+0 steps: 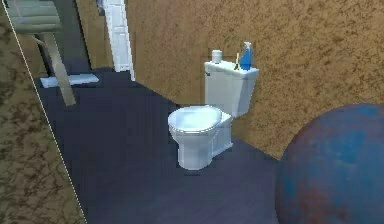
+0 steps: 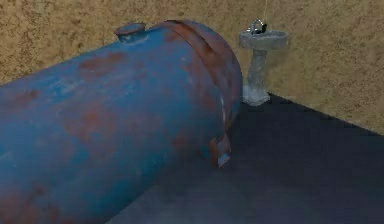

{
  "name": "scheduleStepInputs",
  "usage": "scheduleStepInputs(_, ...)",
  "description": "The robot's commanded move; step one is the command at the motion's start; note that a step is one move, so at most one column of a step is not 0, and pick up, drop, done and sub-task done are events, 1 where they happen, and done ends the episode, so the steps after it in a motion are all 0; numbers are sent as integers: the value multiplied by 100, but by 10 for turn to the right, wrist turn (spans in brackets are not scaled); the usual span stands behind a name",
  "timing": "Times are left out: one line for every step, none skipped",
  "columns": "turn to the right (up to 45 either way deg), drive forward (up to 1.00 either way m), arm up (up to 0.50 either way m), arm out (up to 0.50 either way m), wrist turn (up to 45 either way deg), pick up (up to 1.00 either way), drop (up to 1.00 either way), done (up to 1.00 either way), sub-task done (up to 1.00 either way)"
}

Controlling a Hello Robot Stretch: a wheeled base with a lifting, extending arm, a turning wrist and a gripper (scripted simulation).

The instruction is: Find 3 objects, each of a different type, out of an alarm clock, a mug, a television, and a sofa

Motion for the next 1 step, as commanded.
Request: scheduleStepInputs(0,45,0,0,0,0,0,0,0)
